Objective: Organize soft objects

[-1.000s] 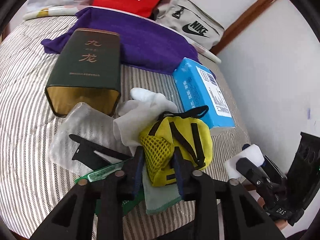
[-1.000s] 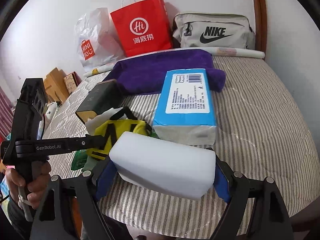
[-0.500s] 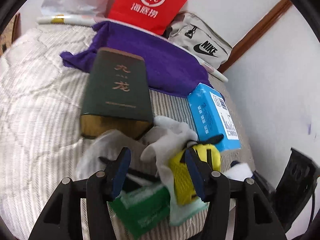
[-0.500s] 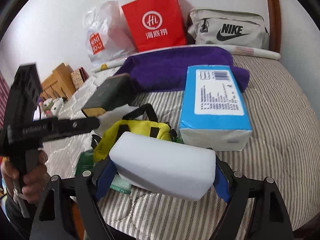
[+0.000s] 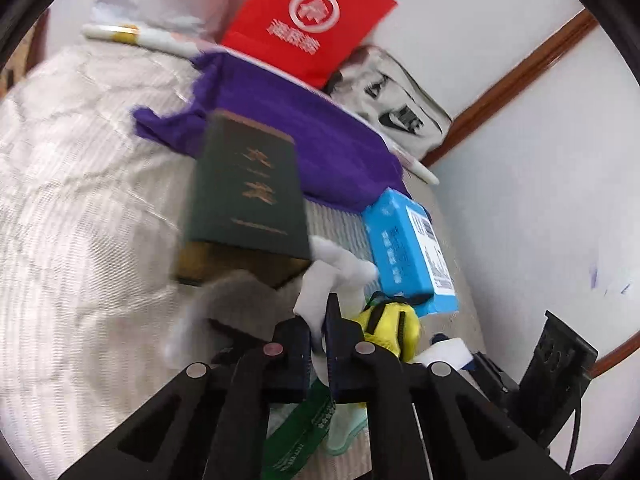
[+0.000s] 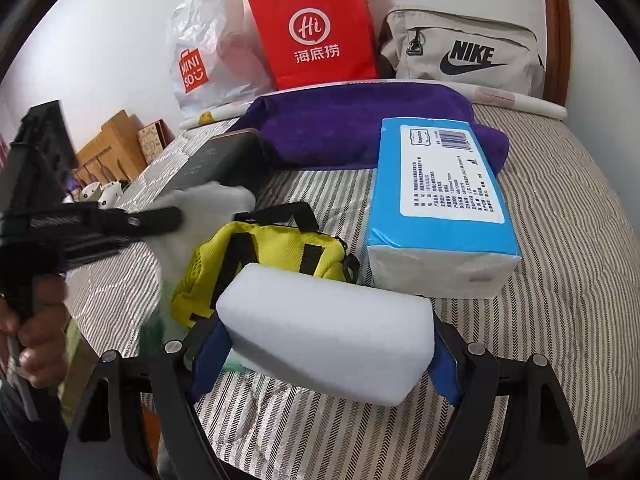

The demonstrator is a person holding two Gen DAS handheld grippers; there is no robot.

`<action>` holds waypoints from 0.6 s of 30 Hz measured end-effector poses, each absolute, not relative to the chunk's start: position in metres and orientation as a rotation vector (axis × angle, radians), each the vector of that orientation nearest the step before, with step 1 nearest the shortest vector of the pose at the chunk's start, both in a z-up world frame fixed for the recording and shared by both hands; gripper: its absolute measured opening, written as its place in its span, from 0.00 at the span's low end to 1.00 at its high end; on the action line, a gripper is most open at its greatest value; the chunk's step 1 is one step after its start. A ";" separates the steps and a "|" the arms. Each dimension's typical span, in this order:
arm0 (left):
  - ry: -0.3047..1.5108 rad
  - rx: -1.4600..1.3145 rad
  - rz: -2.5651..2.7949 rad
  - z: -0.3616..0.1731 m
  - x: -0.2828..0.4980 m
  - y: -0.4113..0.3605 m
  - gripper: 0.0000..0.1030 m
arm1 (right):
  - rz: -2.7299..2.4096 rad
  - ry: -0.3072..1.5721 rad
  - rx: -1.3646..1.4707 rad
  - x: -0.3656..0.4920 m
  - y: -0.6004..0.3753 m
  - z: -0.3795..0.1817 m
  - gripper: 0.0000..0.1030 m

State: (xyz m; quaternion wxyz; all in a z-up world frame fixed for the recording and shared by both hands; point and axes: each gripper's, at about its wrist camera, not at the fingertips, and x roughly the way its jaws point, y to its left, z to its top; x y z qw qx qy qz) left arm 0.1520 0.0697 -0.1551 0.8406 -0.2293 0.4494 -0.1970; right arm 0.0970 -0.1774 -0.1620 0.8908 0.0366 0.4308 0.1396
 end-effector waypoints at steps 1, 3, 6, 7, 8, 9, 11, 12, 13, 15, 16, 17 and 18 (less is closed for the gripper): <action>0.939 -0.483 -0.408 -0.152 0.150 0.074 0.06 | 0.288 0.890 0.068 0.096 -0.177 -0.161 0.80; 0.917 -0.485 -0.410 -0.145 0.148 0.082 0.06 | 0.287 0.891 0.051 0.095 -0.175 -0.161 0.80; 0.901 -0.486 -0.390 -0.137 0.149 0.088 0.06 | 0.284 0.890 0.055 0.095 -0.176 -0.161 0.80; 0.892 -0.497 -0.396 -0.134 0.148 0.090 0.06 | 0.284 0.886 0.061 0.094 -0.177 -0.158 0.80; 0.885 -0.501 -0.402 -0.131 0.147 0.091 0.06 | 0.285 0.879 0.064 0.093 -0.178 -0.155 0.80; 0.874 -0.500 -0.407 -0.126 0.145 0.093 0.06 | 0.287 0.868 0.063 0.091 -0.179 -0.151 0.80; 0.851 -0.488 -0.403 -0.115 0.142 0.094 0.06 | 0.282 0.838 0.051 0.086 -0.182 -0.140 0.80; 0.840 -0.482 -0.404 -0.110 0.141 0.095 0.06 | 0.276 0.825 0.046 0.084 -0.184 -0.136 0.80; 0.829 -0.479 -0.408 -0.104 0.140 0.095 0.06 | 0.269 0.812 0.042 0.082 -0.187 -0.131 0.80; 0.815 -0.476 -0.417 -0.095 0.139 0.096 0.06 | 0.255 0.802 0.039 0.079 -0.194 -0.125 0.80; 0.806 -0.471 -0.417 -0.089 0.139 0.095 0.06 | 0.243 0.802 0.037 0.079 -0.198 -0.123 0.80; 0.803 -0.469 -0.416 -0.086 0.139 0.096 0.06 | 0.233 0.805 0.035 0.078 -0.203 -0.122 0.80; 0.799 -0.465 -0.415 -0.082 0.140 0.095 0.06 | 0.225 0.809 0.036 0.078 -0.207 -0.122 0.80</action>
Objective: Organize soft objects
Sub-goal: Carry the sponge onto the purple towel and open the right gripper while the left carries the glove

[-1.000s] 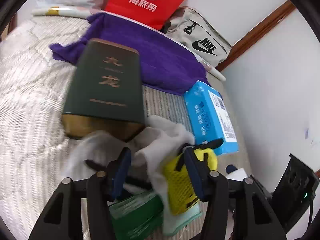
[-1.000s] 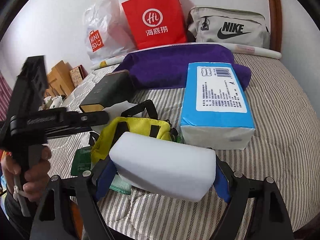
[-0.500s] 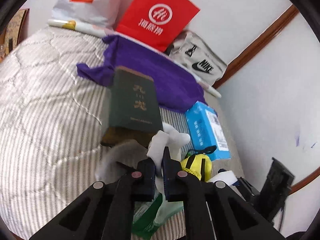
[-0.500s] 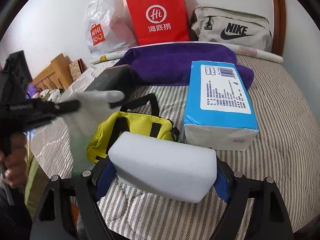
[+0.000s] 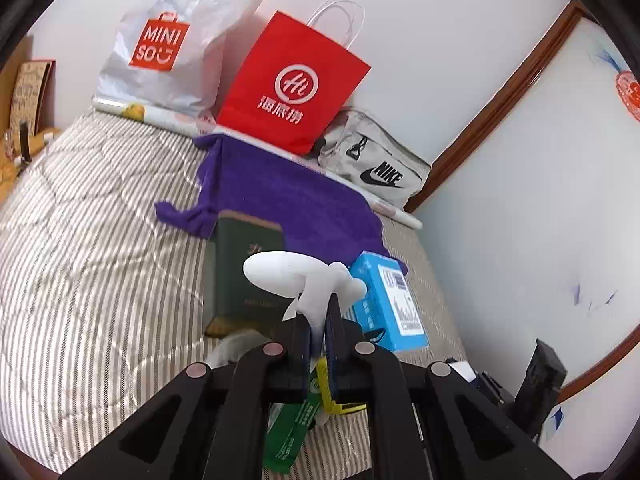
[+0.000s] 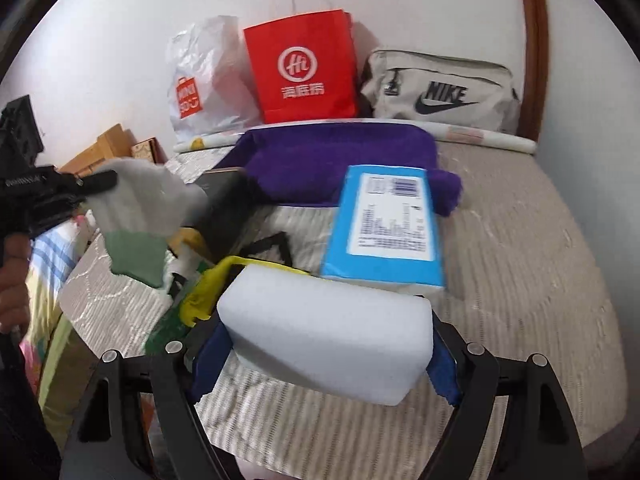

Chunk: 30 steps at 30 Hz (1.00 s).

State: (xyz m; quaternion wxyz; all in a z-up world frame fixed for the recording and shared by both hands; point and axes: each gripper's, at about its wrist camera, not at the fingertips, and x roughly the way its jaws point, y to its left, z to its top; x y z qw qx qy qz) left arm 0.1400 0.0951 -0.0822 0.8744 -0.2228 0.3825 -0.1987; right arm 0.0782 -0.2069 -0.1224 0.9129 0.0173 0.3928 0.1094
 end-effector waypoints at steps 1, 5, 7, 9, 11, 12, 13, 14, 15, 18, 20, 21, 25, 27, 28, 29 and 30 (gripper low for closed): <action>0.792 -0.464 -0.415 -0.078 0.141 0.095 0.06 | 0.216 0.818 0.036 0.078 -0.212 -0.124 0.80; 0.764 -0.446 -0.403 -0.061 0.145 0.094 0.06 | 0.183 0.859 0.048 0.079 -0.231 -0.132 0.80; 0.756 -0.435 -0.389 -0.054 0.148 0.095 0.06 | 0.172 0.880 0.053 0.080 -0.239 -0.140 0.80; 0.752 -0.424 -0.380 -0.048 0.152 0.095 0.06 | 0.162 0.890 0.054 0.080 -0.245 -0.144 0.80; 0.747 -0.403 -0.364 -0.042 0.158 0.093 0.06 | 0.162 0.893 0.061 0.082 -0.249 -0.144 0.80; 0.744 -0.395 -0.359 -0.040 0.160 0.093 0.06 | 0.165 0.891 0.063 0.083 -0.251 -0.143 0.80; 0.743 -0.377 -0.349 -0.037 0.164 0.091 0.06 | 0.172 0.886 0.065 0.085 -0.252 -0.141 0.80; 0.744 -0.371 -0.344 -0.036 0.167 0.091 0.06 | 0.175 0.880 0.064 0.087 -0.253 -0.138 0.80; 0.745 -0.365 -0.340 -0.034 0.171 0.090 0.06 | 0.175 0.875 0.060 0.090 -0.253 -0.136 0.80; 0.745 -0.351 -0.337 -0.030 0.184 0.088 0.06 | 0.182 0.848 0.043 0.102 -0.253 -0.125 0.80; 0.749 -0.342 -0.333 -0.027 0.196 0.087 0.06 | 0.186 0.831 0.036 0.113 -0.252 -0.116 0.80; 0.751 -0.340 -0.332 -0.027 0.199 0.086 0.06 | 0.191 0.823 0.034 0.119 -0.252 -0.113 0.80; 0.754 -0.331 -0.331 -0.025 0.221 0.083 0.06 | 0.196 0.785 0.009 0.148 -0.249 -0.098 0.80; 0.759 -0.331 -0.335 -0.025 0.234 0.082 0.06 | 0.204 0.772 0.006 0.165 -0.246 -0.092 0.80; 0.760 -0.330 -0.336 -0.025 0.239 0.082 0.06 | 0.209 0.772 0.006 0.173 -0.245 -0.091 0.80; 0.765 -0.328 -0.332 -0.026 0.247 0.081 0.06 | 0.212 0.772 0.005 0.182 -0.244 -0.089 0.80; 0.768 -0.327 -0.330 -0.027 0.254 0.081 0.06 | 0.210 0.771 0.003 0.188 -0.242 -0.088 0.80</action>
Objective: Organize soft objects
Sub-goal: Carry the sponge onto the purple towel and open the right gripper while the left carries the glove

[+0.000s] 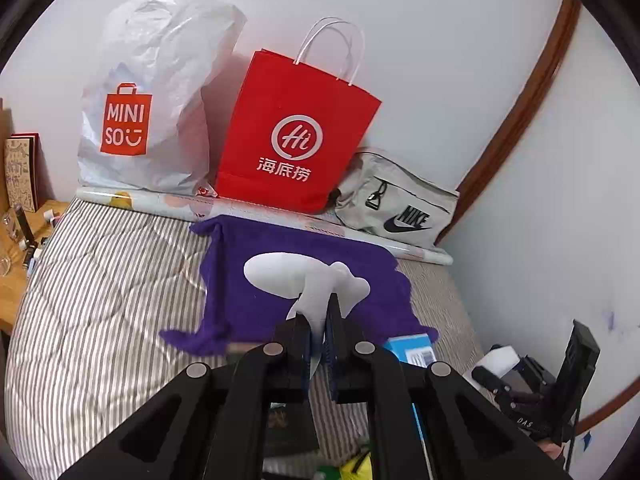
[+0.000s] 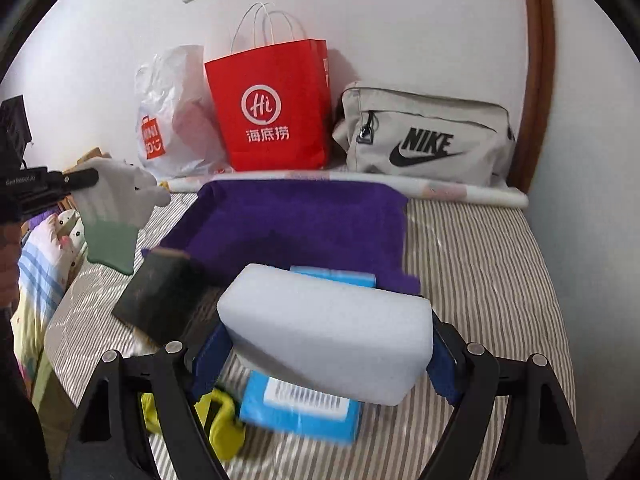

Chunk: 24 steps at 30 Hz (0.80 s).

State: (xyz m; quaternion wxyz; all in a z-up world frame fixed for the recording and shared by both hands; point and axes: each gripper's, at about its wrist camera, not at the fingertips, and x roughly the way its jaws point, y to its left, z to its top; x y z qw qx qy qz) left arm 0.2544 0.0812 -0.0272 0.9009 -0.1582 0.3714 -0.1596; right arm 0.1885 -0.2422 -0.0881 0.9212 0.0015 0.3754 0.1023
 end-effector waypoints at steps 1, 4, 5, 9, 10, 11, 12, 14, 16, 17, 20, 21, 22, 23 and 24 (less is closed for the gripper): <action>0.771 -0.327 -0.331 -0.028 0.260 0.081 0.06 | 0.210 0.767 -0.001 0.198 -0.241 -0.087 0.80; 0.780 -0.340 -0.337 -0.033 0.283 0.081 0.06 | 0.217 0.759 -0.008 0.223 -0.236 -0.085 0.80; 0.783 -0.346 -0.342 -0.034 0.290 0.080 0.06 | 0.219 0.757 -0.011 0.230 -0.234 -0.085 0.80; 0.791 -0.348 -0.356 -0.039 0.317 0.073 0.06 | 0.217 0.762 -0.014 0.263 -0.231 -0.090 0.80; 0.793 -0.350 -0.361 -0.041 0.324 0.072 0.06 | 0.219 0.767 -0.013 0.271 -0.230 -0.092 0.80; 0.796 -0.351 -0.363 -0.042 0.330 0.071 0.06 | 0.221 0.773 -0.015 0.280 -0.229 -0.094 0.80; 0.799 -0.351 -0.362 -0.044 0.337 0.069 0.06 | 0.220 0.776 -0.017 0.286 -0.228 -0.097 0.80; 0.815 -0.350 -0.362 -0.049 0.351 0.067 0.06 | 0.221 0.784 -0.023 0.302 -0.227 -0.102 0.80; 0.830 -0.353 -0.361 -0.056 0.364 0.066 0.06 | 0.224 0.794 -0.025 0.318 -0.226 -0.107 0.80; 0.837 -0.355 -0.361 -0.060 0.371 0.065 0.06 | 0.227 0.798 -0.026 0.324 -0.225 -0.110 0.80; 0.864 -0.354 -0.355 -0.072 0.386 0.063 0.06 | 0.235 0.809 -0.035 0.344 -0.222 -0.117 0.80; 0.873 -0.353 -0.351 -0.076 0.390 0.063 0.06 | 0.237 0.815 -0.039 0.352 -0.221 -0.120 0.80; 0.887 -0.354 -0.343 -0.081 0.395 0.064 0.06 | 0.240 0.820 -0.039 0.358 -0.219 -0.123 0.80; 0.898 -0.359 -0.338 -0.086 0.399 0.064 0.06 | 0.243 0.826 -0.038 0.364 -0.218 -0.126 0.80; 0.910 -0.368 -0.335 -0.092 0.403 0.066 0.06 | 0.245 0.835 -0.036 0.370 -0.218 -0.130 0.80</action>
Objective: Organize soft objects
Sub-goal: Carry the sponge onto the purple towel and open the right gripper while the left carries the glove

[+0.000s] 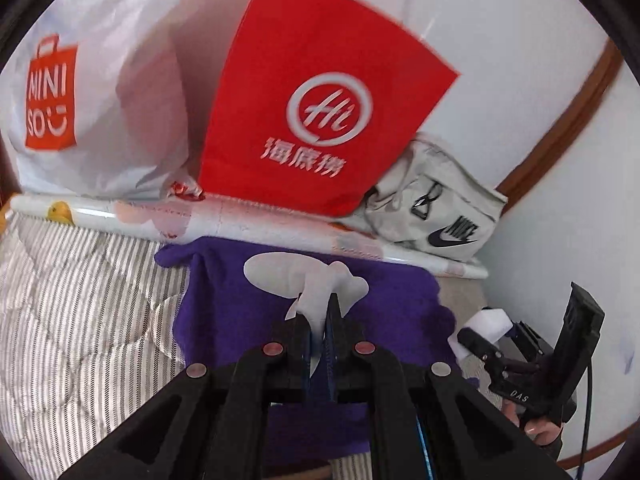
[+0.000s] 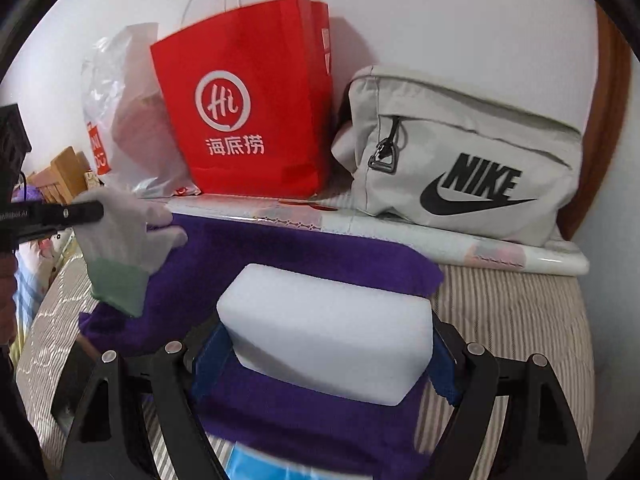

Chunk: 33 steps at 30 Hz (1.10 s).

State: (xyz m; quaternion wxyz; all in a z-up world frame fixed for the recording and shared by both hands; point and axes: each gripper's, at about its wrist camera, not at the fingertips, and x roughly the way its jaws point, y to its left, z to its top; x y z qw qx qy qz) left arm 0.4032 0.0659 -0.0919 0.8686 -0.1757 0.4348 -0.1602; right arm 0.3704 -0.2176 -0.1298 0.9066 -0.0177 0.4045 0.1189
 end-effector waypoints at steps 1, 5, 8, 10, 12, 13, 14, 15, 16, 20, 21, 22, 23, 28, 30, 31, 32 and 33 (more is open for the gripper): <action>0.925 -0.376 -0.330 -0.100 0.409 0.068 0.06 | 0.250 0.846 -0.034 0.378 -0.217 -0.135 0.80; 0.961 -0.377 -0.300 -0.117 0.424 0.072 0.06 | 0.255 0.890 -0.037 0.399 -0.216 -0.151 0.80; 0.986 -0.337 -0.260 -0.128 0.436 0.070 0.06 | 0.257 0.920 -0.054 0.413 -0.216 -0.163 0.80; 0.995 -0.330 -0.266 -0.134 0.443 0.067 0.06 | 0.259 0.943 -0.063 0.421 -0.215 -0.170 0.80; 1.009 -0.331 -0.271 -0.140 0.449 0.064 0.06 | 0.260 0.973 -0.061 0.428 -0.215 -0.175 0.80; 1.014 -0.328 -0.269 -0.143 0.451 0.063 0.06 | 0.265 0.990 -0.055 0.432 -0.215 -0.178 0.80; 1.017 -0.325 -0.266 -0.146 0.453 0.062 0.06 | 0.270 0.999 -0.050 0.433 -0.215 -0.180 0.80; 1.017 -0.326 -0.267 -0.148 0.453 0.061 0.07 | 0.275 1.008 -0.044 0.435 -0.215 -0.181 0.80; 1.031 -0.323 -0.270 -0.151 0.455 0.060 0.07 | 0.277 1.014 -0.039 0.436 -0.215 -0.182 0.80; 1.038 -0.329 -0.267 -0.154 0.455 0.062 0.08 | 0.274 1.025 -0.014 0.437 -0.217 -0.184 0.81; 1.043 -0.334 -0.265 -0.154 0.457 0.063 0.09 | 0.272 1.029 -0.011 0.438 -0.218 -0.184 0.81; 1.045 -0.341 -0.270 -0.155 0.457 0.063 0.09 | 0.265 1.035 -0.013 0.439 -0.217 -0.185 0.81; 1.046 -0.344 -0.272 -0.155 0.457 0.064 0.11 | 0.259 1.034 -0.021 0.438 -0.217 -0.186 0.82; 1.073 -0.307 -0.250 -0.156 0.456 0.061 0.31 | 0.274 1.012 -0.045 0.435 -0.214 -0.182 0.94; 1.081 -0.270 -0.250 -0.155 0.453 0.057 0.37 | 0.281 1.002 -0.051 0.435 -0.212 -0.180 0.94; 1.088 -0.239 -0.247 -0.156 0.450 0.054 0.41 | 0.284 1.000 -0.051 0.434 -0.212 -0.179 0.94; 1.082 -0.211 -0.245 -0.156 0.446 0.050 0.47 | 0.284 1.000 -0.051 0.434 -0.212 -0.178 0.94; 1.071 -0.192 -0.246 -0.156 0.443 0.046 0.48 | 0.282 0.999 -0.052 0.433 -0.213 -0.177 0.94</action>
